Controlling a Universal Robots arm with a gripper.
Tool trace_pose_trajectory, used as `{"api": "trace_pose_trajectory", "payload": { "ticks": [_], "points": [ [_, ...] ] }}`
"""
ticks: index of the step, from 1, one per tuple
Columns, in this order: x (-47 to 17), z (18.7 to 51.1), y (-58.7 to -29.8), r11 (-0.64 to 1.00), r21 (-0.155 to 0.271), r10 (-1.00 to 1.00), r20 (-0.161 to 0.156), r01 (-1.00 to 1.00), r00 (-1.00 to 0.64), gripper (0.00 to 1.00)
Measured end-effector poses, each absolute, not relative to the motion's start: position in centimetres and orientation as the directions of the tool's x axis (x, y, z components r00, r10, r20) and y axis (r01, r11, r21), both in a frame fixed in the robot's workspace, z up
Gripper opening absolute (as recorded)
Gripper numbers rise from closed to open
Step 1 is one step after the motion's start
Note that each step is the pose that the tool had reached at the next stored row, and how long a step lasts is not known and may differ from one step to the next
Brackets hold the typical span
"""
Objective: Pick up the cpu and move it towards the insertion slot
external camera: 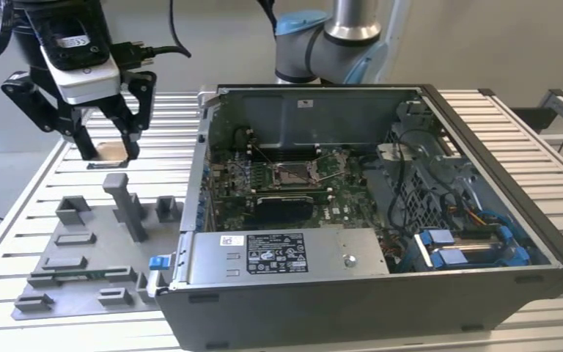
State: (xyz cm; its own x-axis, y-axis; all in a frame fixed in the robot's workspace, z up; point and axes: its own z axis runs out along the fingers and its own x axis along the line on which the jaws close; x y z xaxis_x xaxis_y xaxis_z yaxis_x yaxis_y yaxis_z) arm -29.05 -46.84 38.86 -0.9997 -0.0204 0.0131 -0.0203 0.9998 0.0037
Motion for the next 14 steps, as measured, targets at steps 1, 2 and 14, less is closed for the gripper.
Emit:
{"api": "trace_pose_trajectory", "payload": {
  "ticks": [1, 2, 14],
  "points": [
    [-28.7, 38.9, -46.8, 1.000, 0.004, -0.020, 0.013, -0.020, -1.000, 0.00],
    [-28.4, 38.9, -46.8, 1.000, 0.004, -0.020, 0.014, -0.020, -1.000, 0.00],
    [-24.8, 38.9, -46.8, 1.000, 0.004, -0.020, 0.019, -0.020, -1.000, 0.00]
  ]
}}
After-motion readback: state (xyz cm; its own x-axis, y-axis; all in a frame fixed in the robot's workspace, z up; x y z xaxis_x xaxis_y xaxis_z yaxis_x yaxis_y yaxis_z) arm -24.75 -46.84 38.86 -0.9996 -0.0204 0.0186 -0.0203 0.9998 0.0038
